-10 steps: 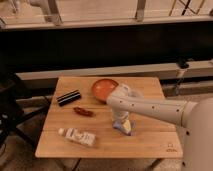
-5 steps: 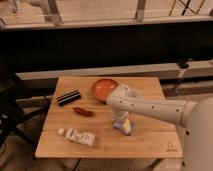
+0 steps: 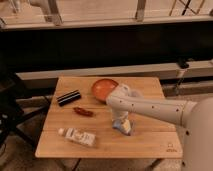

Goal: Wipe the white sponge on the table

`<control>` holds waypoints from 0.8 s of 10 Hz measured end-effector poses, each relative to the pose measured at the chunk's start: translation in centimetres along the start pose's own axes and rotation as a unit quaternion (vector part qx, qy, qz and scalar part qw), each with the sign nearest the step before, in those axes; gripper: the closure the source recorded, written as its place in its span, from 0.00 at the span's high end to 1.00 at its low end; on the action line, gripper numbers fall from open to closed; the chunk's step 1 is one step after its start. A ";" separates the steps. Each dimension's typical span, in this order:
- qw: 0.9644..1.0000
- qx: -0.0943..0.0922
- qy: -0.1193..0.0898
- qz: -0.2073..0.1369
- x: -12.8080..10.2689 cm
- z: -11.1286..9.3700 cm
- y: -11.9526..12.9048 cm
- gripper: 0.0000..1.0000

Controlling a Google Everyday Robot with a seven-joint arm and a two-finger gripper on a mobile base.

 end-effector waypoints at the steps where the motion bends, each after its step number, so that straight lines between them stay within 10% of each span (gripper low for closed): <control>1: 1.000 0.000 0.000 0.000 0.0 0.0 0.0 0.01; 8: 1.000 0.001 -0.001 -0.004 -0.1 0.0 0.1 0.01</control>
